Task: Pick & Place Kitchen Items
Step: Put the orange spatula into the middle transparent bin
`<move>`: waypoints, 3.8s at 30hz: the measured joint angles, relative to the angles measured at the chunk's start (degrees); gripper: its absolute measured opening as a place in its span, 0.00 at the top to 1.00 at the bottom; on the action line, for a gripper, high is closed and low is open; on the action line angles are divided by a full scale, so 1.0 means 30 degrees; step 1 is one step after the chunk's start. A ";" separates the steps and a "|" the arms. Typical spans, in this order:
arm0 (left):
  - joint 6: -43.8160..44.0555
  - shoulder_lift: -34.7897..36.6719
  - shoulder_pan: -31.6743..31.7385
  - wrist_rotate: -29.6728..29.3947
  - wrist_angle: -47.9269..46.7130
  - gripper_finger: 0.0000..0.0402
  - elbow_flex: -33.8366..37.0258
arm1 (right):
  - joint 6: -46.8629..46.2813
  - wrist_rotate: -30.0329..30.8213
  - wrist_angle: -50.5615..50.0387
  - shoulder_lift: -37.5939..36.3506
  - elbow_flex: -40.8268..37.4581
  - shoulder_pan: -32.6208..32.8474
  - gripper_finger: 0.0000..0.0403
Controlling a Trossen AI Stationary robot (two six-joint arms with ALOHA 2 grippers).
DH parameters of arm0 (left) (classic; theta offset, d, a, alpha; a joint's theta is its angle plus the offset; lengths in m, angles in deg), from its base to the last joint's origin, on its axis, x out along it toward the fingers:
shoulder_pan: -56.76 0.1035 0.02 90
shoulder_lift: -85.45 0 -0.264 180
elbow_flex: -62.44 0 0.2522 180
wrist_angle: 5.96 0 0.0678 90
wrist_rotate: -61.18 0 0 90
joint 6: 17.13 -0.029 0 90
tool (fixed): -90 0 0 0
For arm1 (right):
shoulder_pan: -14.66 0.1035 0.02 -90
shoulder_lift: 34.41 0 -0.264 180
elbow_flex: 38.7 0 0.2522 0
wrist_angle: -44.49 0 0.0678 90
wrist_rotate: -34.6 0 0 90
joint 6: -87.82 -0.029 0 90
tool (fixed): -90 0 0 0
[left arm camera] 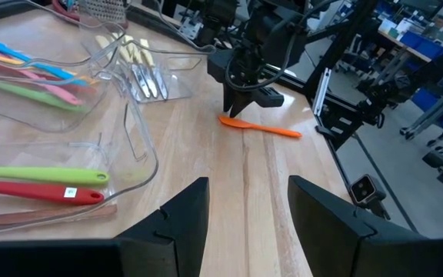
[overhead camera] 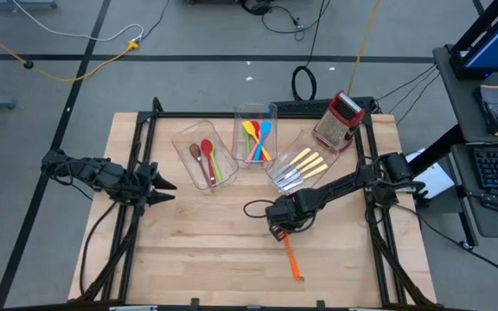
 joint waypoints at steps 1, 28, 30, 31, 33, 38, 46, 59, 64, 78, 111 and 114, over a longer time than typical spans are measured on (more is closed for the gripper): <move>-0.0045 0.0000 0.0000 0.0006 0.0000 0.55 0.0000 | -0.0028 -0.0019 0.0009 0.0000 0.0005 -0.0007 0.77; -0.0525 0.0000 0.0000 0.0205 -0.0022 0.55 0.0000 | 0.2100 -0.0330 0.0184 -0.1710 -0.0105 -0.0794 0.59; -0.0525 0.0000 0.0000 0.0217 -0.0029 0.55 0.0000 | 0.2110 -0.0448 0.0299 -0.2109 -0.0086 -0.0763 0.55; -0.0524 0.0000 0.0000 0.0219 -0.0029 0.55 0.0000 | 0.2127 -0.0517 0.0377 -0.2228 -0.0076 -0.0705 0.53; -0.0520 0.0000 0.0000 0.0219 -0.0029 0.55 0.0000 | 0.2122 -0.0679 0.0542 -0.2431 -0.0076 -0.0544 0.49; -0.0525 0.0000 0.0000 0.0219 -0.0029 0.55 0.0000 | 0.1727 -0.2173 0.1694 -0.2499 -0.0054 -0.0188 0.41; -0.0547 0.0000 0.0000 0.0212 -0.0029 0.55 0.0000 | -0.0271 -0.3292 0.1691 -0.2528 -0.0025 0.0292 0.38; -0.0649 0.0000 0.0000 0.0180 -0.0029 0.55 0.0000 | -0.3591 -0.2647 0.3646 -0.2299 -0.0010 0.1440 0.38; -0.0640 0.0000 0.0000 0.0175 -0.0029 0.55 0.0000 | -0.3835 -0.2647 0.4169 -0.1129 0.0000 0.1932 0.38; 0.0038 -0.0007 0.0000 0.0183 -0.0036 0.55 -0.0015 | -0.5804 0.0348 0.1463 0.2415 0.0187 0.2033 0.38; 0.0939 -0.0002 0.0000 0.0146 -0.0015 0.55 -0.0015 | -0.8300 0.3343 0.1794 0.2601 -0.0116 0.2266 0.94; 0.0932 -0.0004 0.0000 0.0146 -0.0015 0.55 -0.0015 | -0.7845 0.3680 0.1763 0.2091 -0.0281 0.2532 0.95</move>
